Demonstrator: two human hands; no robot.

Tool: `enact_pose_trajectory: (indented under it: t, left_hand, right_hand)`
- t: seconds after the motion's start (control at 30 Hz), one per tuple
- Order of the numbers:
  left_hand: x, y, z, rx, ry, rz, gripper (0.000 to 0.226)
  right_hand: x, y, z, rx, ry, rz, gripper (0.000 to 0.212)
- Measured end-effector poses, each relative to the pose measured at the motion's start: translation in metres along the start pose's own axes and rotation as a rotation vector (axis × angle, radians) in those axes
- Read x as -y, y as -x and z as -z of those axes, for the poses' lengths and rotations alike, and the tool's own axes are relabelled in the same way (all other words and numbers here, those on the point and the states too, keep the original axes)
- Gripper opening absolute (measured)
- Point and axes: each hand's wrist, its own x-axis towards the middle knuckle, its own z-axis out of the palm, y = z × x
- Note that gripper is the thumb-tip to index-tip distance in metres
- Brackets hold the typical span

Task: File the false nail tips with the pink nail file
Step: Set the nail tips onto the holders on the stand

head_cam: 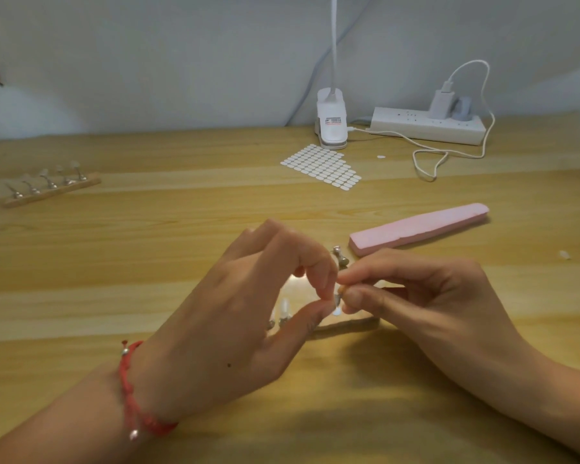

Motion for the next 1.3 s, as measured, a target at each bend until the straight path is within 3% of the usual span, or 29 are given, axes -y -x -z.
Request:
enact_pose_trajectory:
  t: [0.3, 0.6, 0.8, 1.07, 1.3]
  left_hand:
    - [0.002, 0.001, -0.002, 0.034, -0.093, -0.070, 0.020]
    - [0.009, 0.006, -0.019, -0.171, 0.054, -0.016, 0.040]
    - [0.000, 0.004, -0.017, -0.153, 0.016, 0.000, 0.020]
    - [-0.008, 0.002, -0.014, -0.246, 0.074, 0.144, 0.018]
    - [-0.004, -0.002, -0.003, -0.255, -0.048, 0.157, 0.013]
  right_hand:
    - [0.002, 0.001, 0.000, -0.006, 0.047, -0.009, 0.012]
    - [0.010, 0.003, -0.004, -0.035, -0.013, -0.068, 0.016]
    - [0.012, 0.006, -0.008, -0.005, -0.060, -0.094, 0.017]
    - [0.015, 0.007, -0.009, -0.037, -0.064, -0.090, 0.021]
    - [0.018, 0.005, -0.009, -0.065, -0.080, -0.070, 0.016]
